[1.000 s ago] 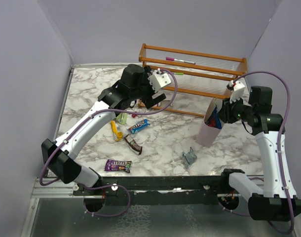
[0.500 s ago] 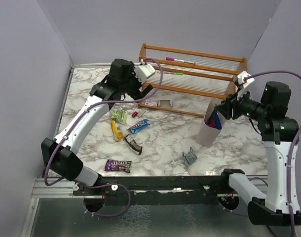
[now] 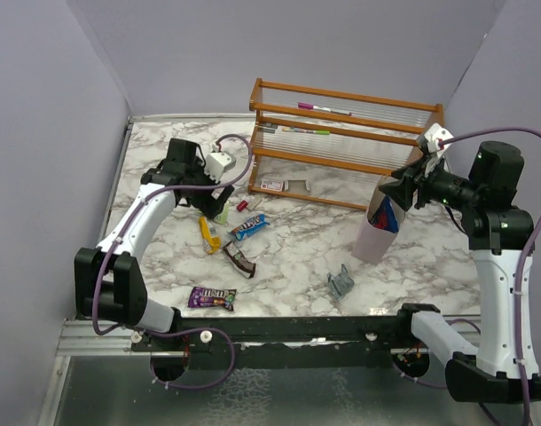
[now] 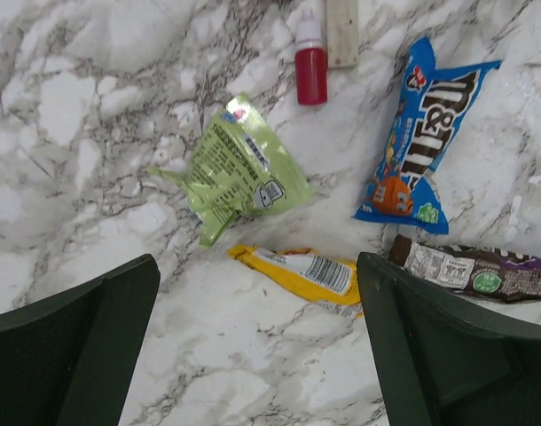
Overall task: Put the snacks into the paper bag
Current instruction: Place the snack in the paper bag, then pick up the snack from the center of the board.
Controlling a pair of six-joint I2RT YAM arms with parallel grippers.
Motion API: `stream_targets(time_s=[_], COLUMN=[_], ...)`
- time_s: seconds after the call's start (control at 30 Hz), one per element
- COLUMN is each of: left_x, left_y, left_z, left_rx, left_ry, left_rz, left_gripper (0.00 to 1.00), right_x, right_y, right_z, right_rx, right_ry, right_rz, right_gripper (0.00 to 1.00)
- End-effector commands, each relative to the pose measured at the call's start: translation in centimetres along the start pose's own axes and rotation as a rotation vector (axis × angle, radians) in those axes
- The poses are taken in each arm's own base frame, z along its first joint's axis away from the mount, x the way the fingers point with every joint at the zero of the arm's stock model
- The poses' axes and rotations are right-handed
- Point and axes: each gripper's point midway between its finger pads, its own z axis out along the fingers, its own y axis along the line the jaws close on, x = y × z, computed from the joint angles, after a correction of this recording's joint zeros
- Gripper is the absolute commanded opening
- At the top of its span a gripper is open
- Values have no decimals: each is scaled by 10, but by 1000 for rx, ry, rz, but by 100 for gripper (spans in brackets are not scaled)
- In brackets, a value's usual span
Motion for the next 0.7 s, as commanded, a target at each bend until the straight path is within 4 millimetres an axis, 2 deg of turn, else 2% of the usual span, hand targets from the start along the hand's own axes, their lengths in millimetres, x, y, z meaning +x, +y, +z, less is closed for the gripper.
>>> stream_targets(time_s=[0.0, 0.2, 0.4, 0.5, 0.67], left_x=[19, 40, 49, 56, 65], left_y=[2, 31, 52, 58, 57], left_z=[0, 25, 53, 63, 75], left_rx=[17, 0, 59, 82, 132], left_ry=[18, 67, 105, 130, 159], left_rz=[-19, -109, -200, -232, -271], left_gripper=[96, 92, 85, 81, 73], right_x=[-5, -5, -5, -2, 3], right_y=[-4, 0, 2, 4, 4], right_z=[11, 12, 8, 8, 10], right_rx=[-41, -57, -48, -52, -57], right_ry=[-50, -72, -73, -68, -60], right_rz=[-40, -38, -49, -41, -28], right_gripper=[48, 48, 49, 49, 49])
